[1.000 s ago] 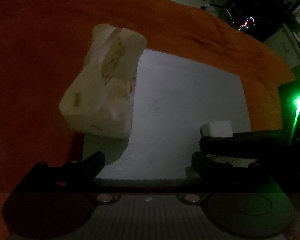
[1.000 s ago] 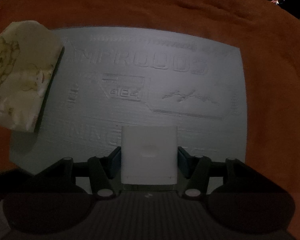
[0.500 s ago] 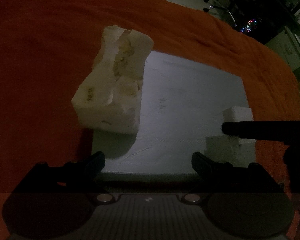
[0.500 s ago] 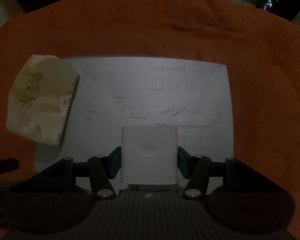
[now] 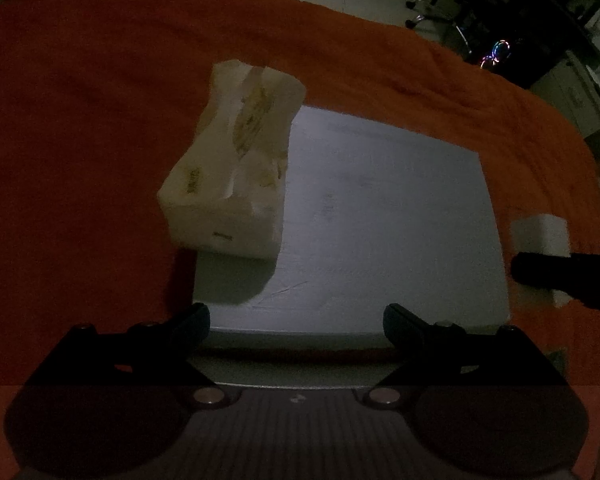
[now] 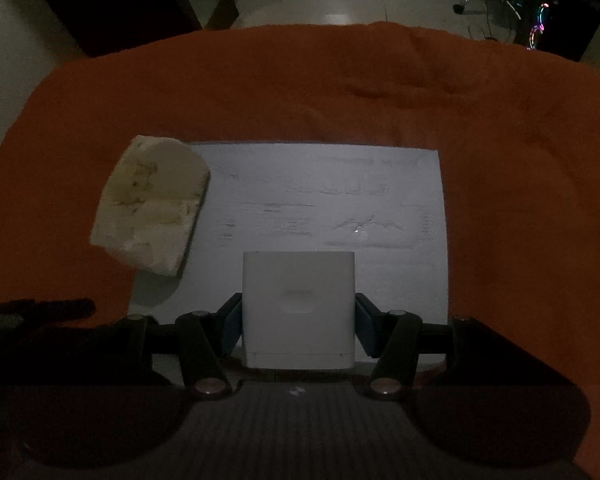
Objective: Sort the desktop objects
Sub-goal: 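Carry the white block into the box with the right tool and lower it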
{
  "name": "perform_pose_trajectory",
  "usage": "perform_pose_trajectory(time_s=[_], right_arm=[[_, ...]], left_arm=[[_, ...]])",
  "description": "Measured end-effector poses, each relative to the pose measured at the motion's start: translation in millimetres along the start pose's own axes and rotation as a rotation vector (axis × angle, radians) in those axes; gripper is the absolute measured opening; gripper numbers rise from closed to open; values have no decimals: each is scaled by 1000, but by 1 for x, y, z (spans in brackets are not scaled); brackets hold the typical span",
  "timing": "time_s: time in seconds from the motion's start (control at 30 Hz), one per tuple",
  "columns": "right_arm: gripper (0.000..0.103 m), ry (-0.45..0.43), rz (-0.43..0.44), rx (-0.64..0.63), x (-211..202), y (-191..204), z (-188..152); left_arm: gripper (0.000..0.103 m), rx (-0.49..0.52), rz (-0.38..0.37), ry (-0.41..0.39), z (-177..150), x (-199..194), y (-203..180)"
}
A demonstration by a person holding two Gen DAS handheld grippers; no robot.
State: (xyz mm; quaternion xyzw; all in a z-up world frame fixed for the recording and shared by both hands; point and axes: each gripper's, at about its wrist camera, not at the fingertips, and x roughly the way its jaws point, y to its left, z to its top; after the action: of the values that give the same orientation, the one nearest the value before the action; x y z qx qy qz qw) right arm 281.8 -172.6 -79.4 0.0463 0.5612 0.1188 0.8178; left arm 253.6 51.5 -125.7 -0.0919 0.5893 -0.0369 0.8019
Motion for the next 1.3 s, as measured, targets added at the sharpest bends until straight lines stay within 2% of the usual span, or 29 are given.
perform_pose_trajectory(time_s=[0.37, 0.57, 0.9, 1.1, 1.3], right_arm=[[59, -15, 31, -6, -41, -7, -37], [59, 46, 49, -31, -46, 0, -75], [59, 278, 69, -97, 0, 25, -145], [59, 347, 27, -155, 26, 35, -173], [59, 388, -1, -199, 47, 40, -185]], left_arm=[[94, 4, 3, -6, -3, -7, -5], [94, 8, 4, -13, -5, -11, -7], [94, 32, 8, -13, -15, -18, -15], [94, 44, 15, -13, -21, -20, -19], [94, 56, 6, -16, -24, -23, -23]])
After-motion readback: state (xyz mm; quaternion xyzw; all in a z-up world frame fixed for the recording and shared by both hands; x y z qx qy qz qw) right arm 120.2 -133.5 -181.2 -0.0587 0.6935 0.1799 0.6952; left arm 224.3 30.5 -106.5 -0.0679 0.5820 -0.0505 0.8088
